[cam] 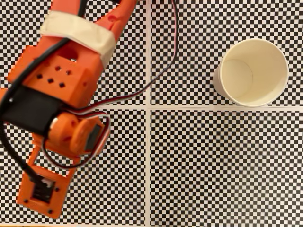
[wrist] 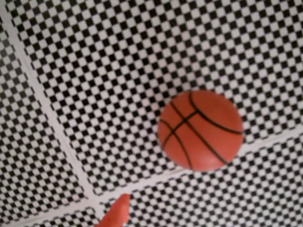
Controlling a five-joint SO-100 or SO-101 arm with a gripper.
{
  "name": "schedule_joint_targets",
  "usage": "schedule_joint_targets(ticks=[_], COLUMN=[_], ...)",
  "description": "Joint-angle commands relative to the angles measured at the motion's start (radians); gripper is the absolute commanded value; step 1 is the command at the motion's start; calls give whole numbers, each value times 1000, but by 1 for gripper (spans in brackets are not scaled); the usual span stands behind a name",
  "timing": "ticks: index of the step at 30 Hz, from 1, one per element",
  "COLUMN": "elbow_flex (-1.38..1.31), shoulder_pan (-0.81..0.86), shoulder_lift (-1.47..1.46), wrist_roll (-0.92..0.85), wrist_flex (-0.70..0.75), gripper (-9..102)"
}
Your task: Grasp basketball and place into cup.
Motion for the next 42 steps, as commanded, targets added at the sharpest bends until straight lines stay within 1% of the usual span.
schedule_joint_targets(ticks=[1,13,28,42], elbow_flex=[-57,-155,-371,-391], shoulder_pan=[-5,-9,-2,32], shoulder_lift=[-5,-115,-259,-301], wrist_roll=[12,43,44,38], wrist_flex=[8,8,9,9], gripper=[56,58,60,62])
